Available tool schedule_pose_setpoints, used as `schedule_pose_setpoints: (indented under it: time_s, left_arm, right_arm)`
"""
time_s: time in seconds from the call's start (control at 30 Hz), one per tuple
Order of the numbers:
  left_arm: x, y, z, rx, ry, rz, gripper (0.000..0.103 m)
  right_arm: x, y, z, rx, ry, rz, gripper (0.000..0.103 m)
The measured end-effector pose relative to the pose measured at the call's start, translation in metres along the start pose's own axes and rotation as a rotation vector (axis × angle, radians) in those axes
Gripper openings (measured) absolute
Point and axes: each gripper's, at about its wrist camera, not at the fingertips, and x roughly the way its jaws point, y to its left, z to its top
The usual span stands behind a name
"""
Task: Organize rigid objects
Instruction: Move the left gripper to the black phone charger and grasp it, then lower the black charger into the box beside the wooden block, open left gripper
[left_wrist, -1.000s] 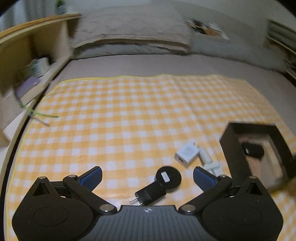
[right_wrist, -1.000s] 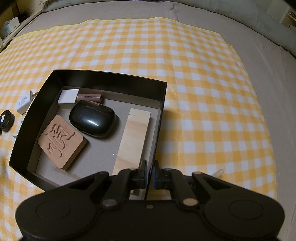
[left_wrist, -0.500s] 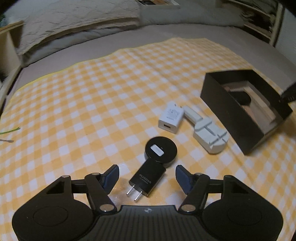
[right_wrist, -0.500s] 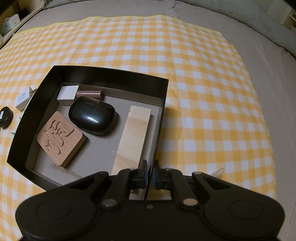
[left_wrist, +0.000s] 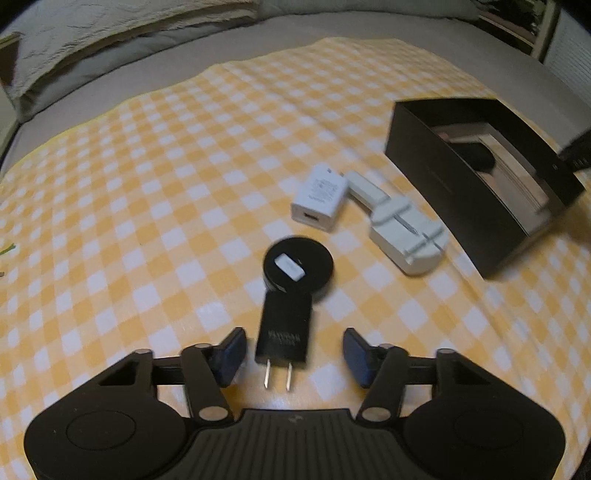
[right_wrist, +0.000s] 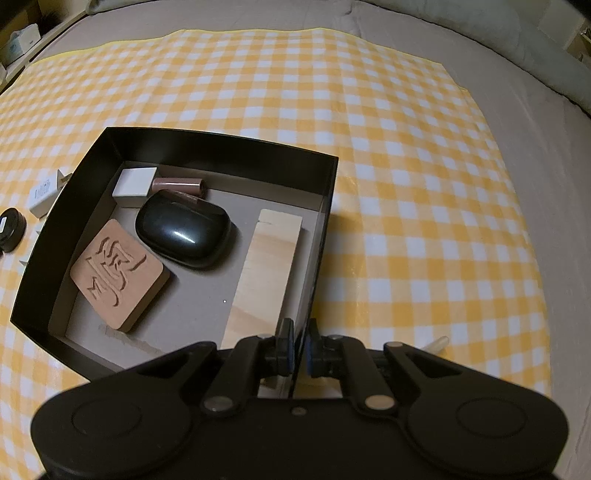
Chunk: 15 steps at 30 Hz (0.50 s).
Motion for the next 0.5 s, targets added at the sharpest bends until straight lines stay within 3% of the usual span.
schedule_pose_setpoints:
  time_s: [0.13,0.33,0.5]
  left_arm:
    - [0.006,0.001,0.008,-0.021,-0.016,0.036,0.035]
    - [0.011,0.001,0.014,-0.045,0.006,0.045,0.034]
    - [-0.001,0.005,0.017,-0.139,-0.023,0.037,0.034]
  right_arm:
    - [0.000,0.001,0.000,0.003,0.000,0.003,0.007]
    - [0.000,0.001,0.000,0.002,0.000,0.001,0.007]
    - [0.000,0.001,0.000,0.002,0.000,0.001,0.007]
